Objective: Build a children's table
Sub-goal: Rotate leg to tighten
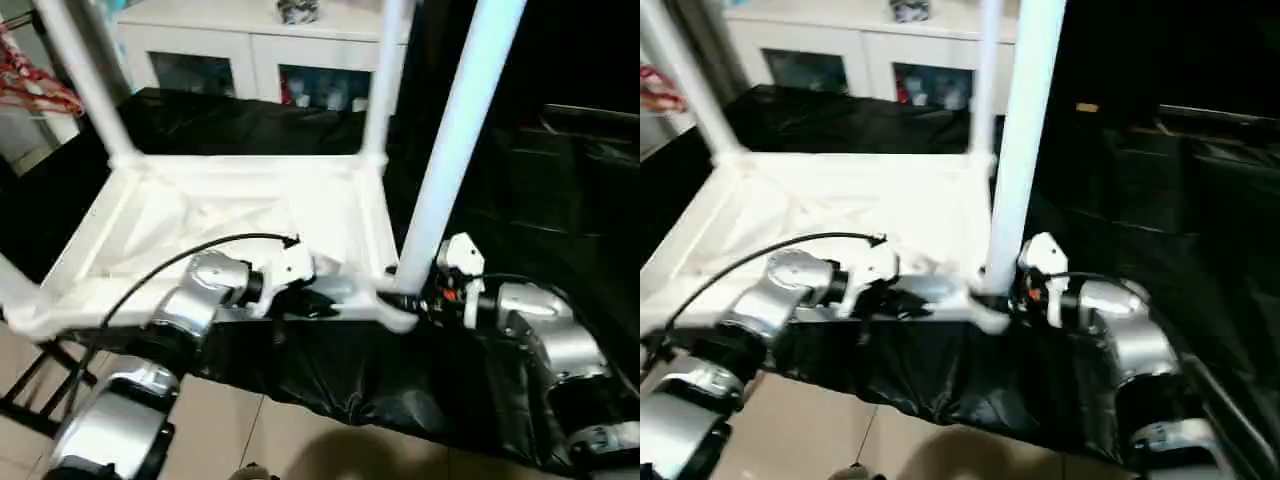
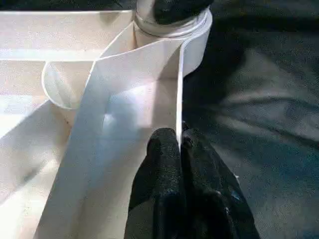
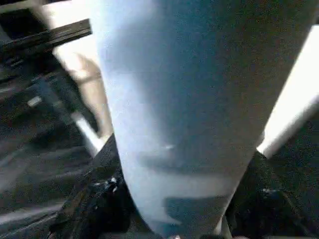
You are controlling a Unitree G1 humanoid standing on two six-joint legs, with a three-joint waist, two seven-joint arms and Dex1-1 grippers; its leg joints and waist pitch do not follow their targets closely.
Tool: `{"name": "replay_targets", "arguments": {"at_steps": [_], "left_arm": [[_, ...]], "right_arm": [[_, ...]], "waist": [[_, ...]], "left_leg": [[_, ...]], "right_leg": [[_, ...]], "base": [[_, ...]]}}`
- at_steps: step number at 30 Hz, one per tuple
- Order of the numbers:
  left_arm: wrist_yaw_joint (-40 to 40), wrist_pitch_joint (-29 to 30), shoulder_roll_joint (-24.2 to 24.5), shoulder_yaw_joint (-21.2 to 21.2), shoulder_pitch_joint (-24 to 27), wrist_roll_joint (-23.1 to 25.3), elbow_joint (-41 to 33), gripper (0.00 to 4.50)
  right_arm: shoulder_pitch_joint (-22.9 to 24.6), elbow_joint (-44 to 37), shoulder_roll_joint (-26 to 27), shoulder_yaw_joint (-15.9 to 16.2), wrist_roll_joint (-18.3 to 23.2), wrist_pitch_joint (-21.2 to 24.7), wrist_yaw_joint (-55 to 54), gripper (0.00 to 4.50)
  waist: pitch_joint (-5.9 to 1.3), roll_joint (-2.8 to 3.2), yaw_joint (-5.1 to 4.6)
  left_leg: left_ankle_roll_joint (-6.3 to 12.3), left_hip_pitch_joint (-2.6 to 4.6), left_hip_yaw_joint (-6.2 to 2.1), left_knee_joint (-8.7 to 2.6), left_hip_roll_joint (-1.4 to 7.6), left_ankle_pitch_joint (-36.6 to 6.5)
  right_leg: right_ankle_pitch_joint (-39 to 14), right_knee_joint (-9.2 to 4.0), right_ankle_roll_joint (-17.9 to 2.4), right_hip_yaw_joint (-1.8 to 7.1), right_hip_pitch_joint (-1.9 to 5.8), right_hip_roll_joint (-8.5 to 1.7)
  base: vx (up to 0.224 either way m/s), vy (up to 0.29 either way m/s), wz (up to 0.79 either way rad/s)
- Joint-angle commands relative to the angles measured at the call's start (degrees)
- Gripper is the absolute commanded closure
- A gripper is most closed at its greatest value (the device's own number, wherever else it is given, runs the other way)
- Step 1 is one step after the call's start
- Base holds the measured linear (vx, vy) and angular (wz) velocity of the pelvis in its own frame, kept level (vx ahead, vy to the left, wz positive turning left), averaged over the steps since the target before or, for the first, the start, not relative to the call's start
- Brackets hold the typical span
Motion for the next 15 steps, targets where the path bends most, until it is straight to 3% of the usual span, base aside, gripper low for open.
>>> {"name": "replay_targets", "arguments": {"at_steps": [1, 5, 6, 9, 10, 12, 14, 15], "left_arm": [[6.15, 0.53, -2.91, 1.44, -1.71, -0.64, -0.78, 4.5], [14.1, 2.09, -6.86, 1.57, -3.1, 0.85, 1.1, 4.5], [15.82, 2.53, -7.82, 1.62, -3.41, 1.18, 1.42, 4.5], [18.45, 2.95, -9.57, 1.26, -3.87, 2.06, 1.91, 4.5], [19.28, 2.62, -10.08, 0.59, -4.01, 2.83, 2.13, 4.5], [19.79, 2.37, -10.37, 0.11, -4.07, 3.37, 2.24, 4.5], [20.01, 2.14, -10.78, -0.54, -4.21, 3.92, 2.39, 4.5], [20.01, 2.13, -10.84, -0.59, -4.25, 3.96, 2.43, 4.5]], "right_arm": [[1.66, 2.64, 4.29, 3.24, 0.06, 2.3, -1.92, 2.51], [1.06, 5.84, 10.3, 0.75, -1.59, 2.63, -15.2, 2.52], [0.34, 7.16, 12.0, 0.0, -2.0, 2.64, -19.13, 2.52], [-1.84, 10.14, 15.71, -1.73, -2.56, 3.34, -27.2, 2.52], [-3.28, 11.64, 17.39, -1.99, -2.92, 3.76, -30.21, 2.52], [-4.26, 12.66, 18.55, -2.12, -3.2, 4.03, -32.22, 2.52], [-6.01, 13.75, 20.58, -0.42, -4.53, 2.27, -32.29, 2.52], [-6.31, 13.86, 20.94, 0.12, -4.93, 1.58, -31.91, 2.17]], "waist": [[-3.08, -0.76, -0.22], [-2.87, -0.6, -0.54], [-2.91, -0.28, -0.64], [-2.77, -0.73, -1.27], [-2.67, -0.04, -1.63], [-2.65, -0.12, -1.97], [-2.75, -0.08, -2.29], [-2.72, -0.12, -2.45]], "left_leg": [[1.04, 0.37, -0.03, -4.62, 0.95, -15.82], [0.2, 0.58, -0.05, -4.87, 0.84, -17.08], [-0.62, 0.75, -0.21, -4.92, 0.79, -18.0], [-0.68, 0.68, -0.31, -5.17, 0.5, -20.08], [-0.85, 0.87, -0.3, -5.22, 0.5, -21.19], [-1.37, 0.8, -0.56, -5.4, 0.34, -22.11], [-1.32, 0.96, -0.54, -5.42, 0.4, -22.46], [-1.12, 0.82, -0.56, -5.48, 0.41, -22.72]], "right_leg": [[-17.07, -4.96, -10.58, 1.92, 2.56, -2.77], [-19.86, -5.38, -9.63, 1.93, 2.15, -2.77], [-21.38, -5.45, -9.22, 1.94, 2.12, -2.84], [-22.62, -5.8, -8.29, 1.88, 2.32, -2.62], [-23.68, -6.02, -8.16, 2.01, 1.88, -2.65], [-26.02, -6.2, -7.21, 1.78, 2.17, -2.64], [-25.25, -6.31, -7.25, 1.87, 1.93, -2.58], [-24.78, -6.3, -7.34, 1.83, 2.06, -2.56]], "base": [[0.0, 0.0, 0.0], [0.0, 0.0, 0.0], [0.0, 0.0, 0.0], [0.0, 0.0, 0.0], [0.0, 0.0, 0.0], [0.0, 0.0, 0.0], [0.0, 0.0, 0.0], [0.0, 0.0, 0.0]]}}
